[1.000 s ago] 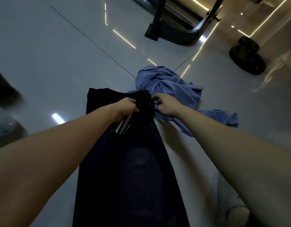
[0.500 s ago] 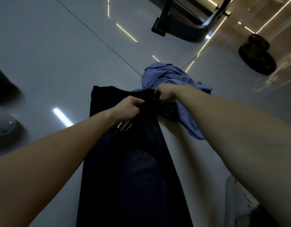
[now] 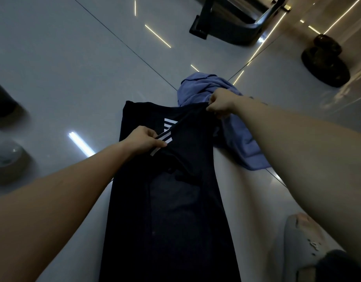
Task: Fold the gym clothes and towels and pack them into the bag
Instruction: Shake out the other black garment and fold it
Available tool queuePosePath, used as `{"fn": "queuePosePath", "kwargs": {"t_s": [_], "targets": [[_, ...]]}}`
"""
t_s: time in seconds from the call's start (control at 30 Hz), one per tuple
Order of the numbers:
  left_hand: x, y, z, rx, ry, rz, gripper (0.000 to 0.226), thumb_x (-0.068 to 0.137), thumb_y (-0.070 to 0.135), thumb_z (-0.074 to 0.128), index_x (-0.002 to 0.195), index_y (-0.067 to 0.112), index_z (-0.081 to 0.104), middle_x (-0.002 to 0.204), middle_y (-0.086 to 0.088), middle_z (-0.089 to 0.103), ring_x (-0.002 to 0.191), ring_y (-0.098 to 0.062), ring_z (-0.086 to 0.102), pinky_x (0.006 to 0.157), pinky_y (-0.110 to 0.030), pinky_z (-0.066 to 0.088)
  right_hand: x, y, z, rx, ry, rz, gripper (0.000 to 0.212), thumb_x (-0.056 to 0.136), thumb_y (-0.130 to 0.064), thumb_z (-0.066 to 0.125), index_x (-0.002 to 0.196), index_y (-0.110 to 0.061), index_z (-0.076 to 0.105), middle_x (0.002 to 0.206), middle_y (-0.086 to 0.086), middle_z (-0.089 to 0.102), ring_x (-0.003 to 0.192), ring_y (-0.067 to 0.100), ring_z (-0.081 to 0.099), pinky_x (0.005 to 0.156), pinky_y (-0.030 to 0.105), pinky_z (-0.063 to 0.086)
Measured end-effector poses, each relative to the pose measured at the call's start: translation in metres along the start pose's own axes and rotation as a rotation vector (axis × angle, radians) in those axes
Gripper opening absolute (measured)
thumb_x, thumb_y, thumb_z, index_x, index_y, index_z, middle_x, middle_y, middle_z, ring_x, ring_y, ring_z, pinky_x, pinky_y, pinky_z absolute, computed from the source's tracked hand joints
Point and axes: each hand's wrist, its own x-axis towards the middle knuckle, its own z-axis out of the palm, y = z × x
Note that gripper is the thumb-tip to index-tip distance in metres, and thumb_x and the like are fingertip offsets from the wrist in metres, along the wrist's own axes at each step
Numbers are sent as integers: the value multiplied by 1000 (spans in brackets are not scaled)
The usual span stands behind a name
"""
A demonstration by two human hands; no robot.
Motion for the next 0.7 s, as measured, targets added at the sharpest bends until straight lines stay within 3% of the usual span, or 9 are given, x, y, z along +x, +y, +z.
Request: {"fn": "queuePosePath", "kwargs": {"t_s": [0.17, 0.27, 0.37, 0.5, 0.6, 0.7], "targets": [[-1, -5, -3, -46, -57, 11, 17, 87, 12, 77, 82, 4, 63, 71, -11, 59, 57, -17, 59, 52, -25, 53, -3, 4, 2, -143, 102, 8, 19, 87, -14, 63, 71, -4, 66, 65, 12, 64, 62, 30, 62, 69, 42, 59], [0, -7, -2, -146, 1, -4, 11, 89, 11, 74, 84, 6, 66, 65, -7, 63, 51, -15, 60, 48, -23, 50, -6, 2, 5, -214, 122, 21, 22, 88, -13, 59, 67, -8, 57, 68, 11, 61, 66, 30, 59, 68, 41, 54], [1, -8, -1, -309, 67, -44, 23, 88, 20, 77, 71, 9, 65, 53, -1, 55, 47, -14, 48, 45, -22, 44, -5, 2, 10, -280, 154, 37, 27, 89, -12, 59, 64, -14, 49, 64, 5, 53, 62, 26, 53, 62, 34, 44], [1, -4, 0, -390, 5, -59, 25, 88, 27, 77, 81, 6, 65, 69, -9, 57, 58, -19, 55, 63, -30, 50, -3, 3, 14, -293, 153, 52, 28, 91, -11, 59, 65, -17, 48, 66, 4, 53, 66, 27, 56, 63, 32, 43], [0, 2, 6, -466, -108, -7, 16, 92, 18, 71, 83, 8, 61, 68, -7, 51, 56, -15, 49, 56, -28, 49, -3, 2, 15, -293, 160, 45, 28, 91, -11, 58, 66, -17, 48, 67, 4, 53, 62, 24, 54, 62, 32, 42], [0, 2, 10, -297, 46, 19, 15, 87, 14, 74, 90, 0, 68, 76, -8, 64, 62, -18, 60, 52, -26, 53, -3, 2, 17, -294, 179, 59, 27, 91, -13, 58, 67, -18, 47, 69, 5, 55, 63, 25, 55, 57, 31, 41]]}}
